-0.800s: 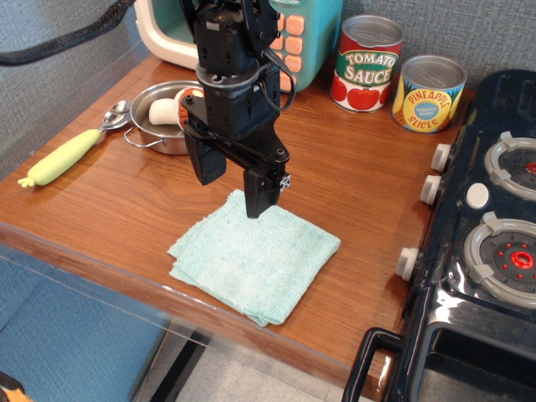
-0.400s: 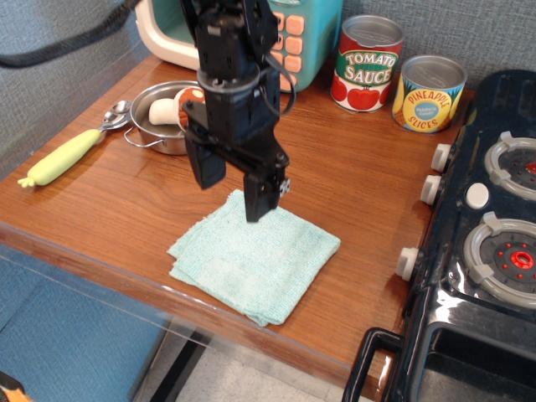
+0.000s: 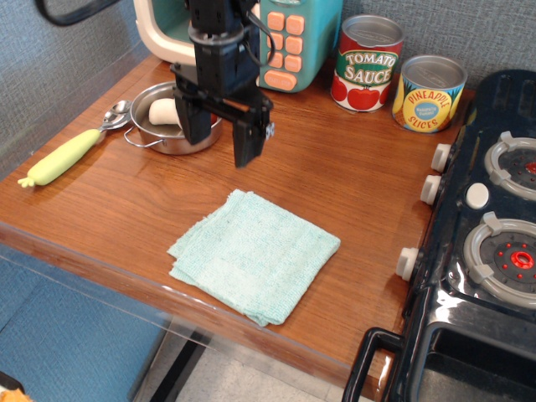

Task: Move the mushroom from the pot to the towel.

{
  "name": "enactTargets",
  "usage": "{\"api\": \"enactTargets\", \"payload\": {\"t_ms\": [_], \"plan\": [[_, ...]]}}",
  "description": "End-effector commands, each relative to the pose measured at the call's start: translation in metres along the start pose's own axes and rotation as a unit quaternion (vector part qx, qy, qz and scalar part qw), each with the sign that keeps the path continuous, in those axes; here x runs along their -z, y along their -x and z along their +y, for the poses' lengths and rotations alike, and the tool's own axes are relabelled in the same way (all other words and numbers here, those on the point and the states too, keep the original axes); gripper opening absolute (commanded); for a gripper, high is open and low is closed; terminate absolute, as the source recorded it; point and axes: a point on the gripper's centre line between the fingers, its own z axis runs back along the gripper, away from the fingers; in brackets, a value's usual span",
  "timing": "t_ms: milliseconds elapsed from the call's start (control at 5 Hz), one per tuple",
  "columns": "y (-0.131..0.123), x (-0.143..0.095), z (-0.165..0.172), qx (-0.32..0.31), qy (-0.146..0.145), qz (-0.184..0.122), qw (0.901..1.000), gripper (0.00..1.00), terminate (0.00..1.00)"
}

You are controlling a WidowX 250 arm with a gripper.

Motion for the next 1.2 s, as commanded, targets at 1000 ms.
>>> {"api": "enactTargets", "payload": {"t_ms": [1000], "plan": [[-0.051, 0.011, 0.099, -0.1, -0.043, 0.005, 0.994, 1.0, 0.0]]}}
